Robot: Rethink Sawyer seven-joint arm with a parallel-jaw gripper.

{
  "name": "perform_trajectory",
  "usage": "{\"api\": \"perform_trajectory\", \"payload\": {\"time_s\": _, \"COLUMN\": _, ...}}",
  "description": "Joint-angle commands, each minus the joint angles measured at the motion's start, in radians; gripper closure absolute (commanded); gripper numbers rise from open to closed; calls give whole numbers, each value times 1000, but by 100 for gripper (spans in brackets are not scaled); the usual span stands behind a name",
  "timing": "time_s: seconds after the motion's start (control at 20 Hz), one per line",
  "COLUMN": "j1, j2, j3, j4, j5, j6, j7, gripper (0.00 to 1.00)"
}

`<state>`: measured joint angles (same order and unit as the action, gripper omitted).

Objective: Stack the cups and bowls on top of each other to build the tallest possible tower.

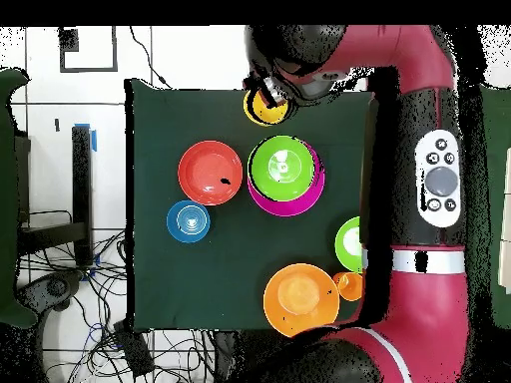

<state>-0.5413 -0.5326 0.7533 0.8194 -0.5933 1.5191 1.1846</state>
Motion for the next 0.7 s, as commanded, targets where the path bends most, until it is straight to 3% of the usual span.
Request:
{"api": "perform_trajectory", "payload": {"time_s": 0.05, "j1": -45, "j2": -39, "j3": -43, "j4": 137, "j5": -59, "j6": 21, "j7": -357, "gripper": 100}}
{"api": "perform_trajectory", "payload": {"time_s": 0.7, "j1": -88, "j2": -60, "j3": -4, "j4": 260, "j5": -46, "j6": -127, "j7": -301, "gripper": 100}}
